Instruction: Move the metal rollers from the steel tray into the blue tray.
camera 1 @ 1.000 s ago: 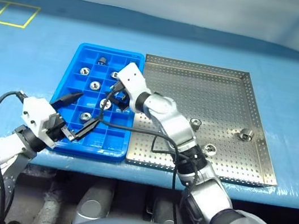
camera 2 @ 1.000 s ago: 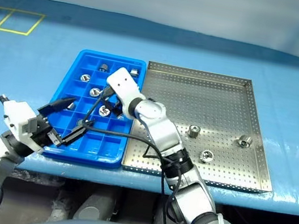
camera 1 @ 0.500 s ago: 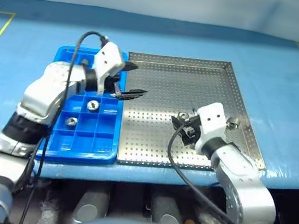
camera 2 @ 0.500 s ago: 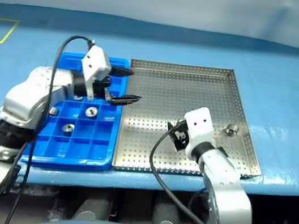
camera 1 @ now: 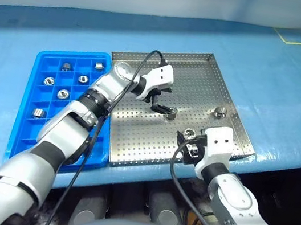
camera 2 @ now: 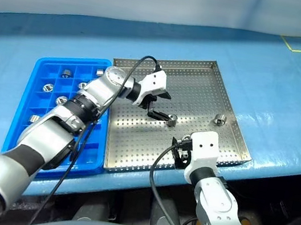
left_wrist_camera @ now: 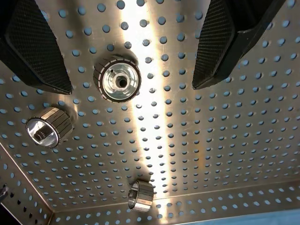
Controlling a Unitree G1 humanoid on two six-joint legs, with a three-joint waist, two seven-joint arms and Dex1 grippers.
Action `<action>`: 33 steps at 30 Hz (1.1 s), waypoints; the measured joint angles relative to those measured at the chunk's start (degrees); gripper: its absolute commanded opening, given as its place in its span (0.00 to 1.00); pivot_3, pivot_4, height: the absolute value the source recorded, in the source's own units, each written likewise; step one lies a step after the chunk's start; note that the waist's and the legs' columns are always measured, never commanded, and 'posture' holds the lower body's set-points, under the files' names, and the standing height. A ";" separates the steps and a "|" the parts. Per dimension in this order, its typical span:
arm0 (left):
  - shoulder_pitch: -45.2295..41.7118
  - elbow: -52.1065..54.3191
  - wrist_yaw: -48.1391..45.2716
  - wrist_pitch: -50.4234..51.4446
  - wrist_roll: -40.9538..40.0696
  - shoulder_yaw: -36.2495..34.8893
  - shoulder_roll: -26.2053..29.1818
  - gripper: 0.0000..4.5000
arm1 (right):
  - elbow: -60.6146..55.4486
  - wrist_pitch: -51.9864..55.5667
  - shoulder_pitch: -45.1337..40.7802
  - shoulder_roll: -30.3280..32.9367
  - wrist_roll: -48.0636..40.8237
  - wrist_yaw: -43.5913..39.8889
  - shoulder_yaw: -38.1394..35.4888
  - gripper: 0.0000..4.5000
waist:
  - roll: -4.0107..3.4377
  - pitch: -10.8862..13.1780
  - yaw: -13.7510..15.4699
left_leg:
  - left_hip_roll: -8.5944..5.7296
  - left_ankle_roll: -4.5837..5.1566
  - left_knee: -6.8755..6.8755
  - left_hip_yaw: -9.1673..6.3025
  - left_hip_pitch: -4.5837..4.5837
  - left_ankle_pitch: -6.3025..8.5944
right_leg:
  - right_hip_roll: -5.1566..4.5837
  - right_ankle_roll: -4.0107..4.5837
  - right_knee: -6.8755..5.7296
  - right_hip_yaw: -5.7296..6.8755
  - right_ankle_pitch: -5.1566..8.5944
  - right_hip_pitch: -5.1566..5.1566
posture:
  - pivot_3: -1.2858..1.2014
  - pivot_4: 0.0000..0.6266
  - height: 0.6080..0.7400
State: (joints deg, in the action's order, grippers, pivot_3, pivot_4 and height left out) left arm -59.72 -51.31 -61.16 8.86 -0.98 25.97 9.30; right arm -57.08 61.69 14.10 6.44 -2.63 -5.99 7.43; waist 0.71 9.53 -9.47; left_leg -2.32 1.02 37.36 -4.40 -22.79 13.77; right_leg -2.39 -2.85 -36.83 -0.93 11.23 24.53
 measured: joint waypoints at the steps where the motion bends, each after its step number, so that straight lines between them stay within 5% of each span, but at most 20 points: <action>1: -0.07 -2.07 0.40 -1.02 0.93 0.02 -0.86 1.00 | 0.00 -0.20 0.40 -0.21 -0.01 0.45 0.24 0.82 | 0.00 0.00 -0.54 | -0.01 0.04 0.05 0.01 -0.03 0.03 | -0.01 -0.05 0.00 -0.01 0.01 -0.01 | 0.38 0.24 1.00; 8: -0.44 -10.30 2.61 -5.31 5.09 -0.68 -4.29 1.00 | 0.00 -1.49 0.95 -0.61 -0.03 2.80 2.26 0.82 | 0.00 0.00 -3.96 | -0.05 0.18 0.32 0.05 -0.14 0.11 | -0.09 -0.26 0.00 -0.03 -0.08 -0.03 | 0.37 0.24 1.00; 17: -1.65 -13.55 4.88 -6.71 8.86 -2.17 -4.16 0.43 | 0.05 -1.78 0.50 -0.61 -0.40 3.52 2.27 0.82 | 0.00 0.00 -5.71 | -0.04 0.21 0.46 0.04 -0.14 0.12 | -0.09 -0.39 -0.02 -0.03 -0.15 -0.09 | 0.39 0.24 1.00; 28: -1.10 -11.66 2.72 -5.38 9.01 -6.27 1.24 0.42 | 2.33 -1.92 -3.51 -0.06 -2.33 2.14 2.29 0.82 | 0.00 0.00 -3.50 | -0.08 0.24 0.46 0.02 -0.19 0.14 | -0.13 -0.38 -0.03 -0.03 -0.16 -0.04 | 0.43 0.24 1.00; 33: 0.58 1.80 3.47 -0.59 2.81 -13.83 3.44 0.42 | 3.25 -1.92 -6.64 0.40 -3.22 1.26 2.42 0.82 | -0.02 0.02 -1.24 | -0.06 0.25 0.46 0.05 -0.25 0.15 | -0.13 -0.36 -0.06 -0.09 -0.17 0.07 | 0.46 0.24 1.00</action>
State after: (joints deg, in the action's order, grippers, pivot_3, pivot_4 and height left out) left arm -59.15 -49.51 -57.70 8.27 1.83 12.14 12.74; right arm -53.83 59.77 7.46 6.84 -5.84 -4.73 9.85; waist 0.69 9.55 -10.72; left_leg -2.38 1.27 37.82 -4.35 -23.04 13.92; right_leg -2.52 -3.21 -36.88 -1.02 11.06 24.60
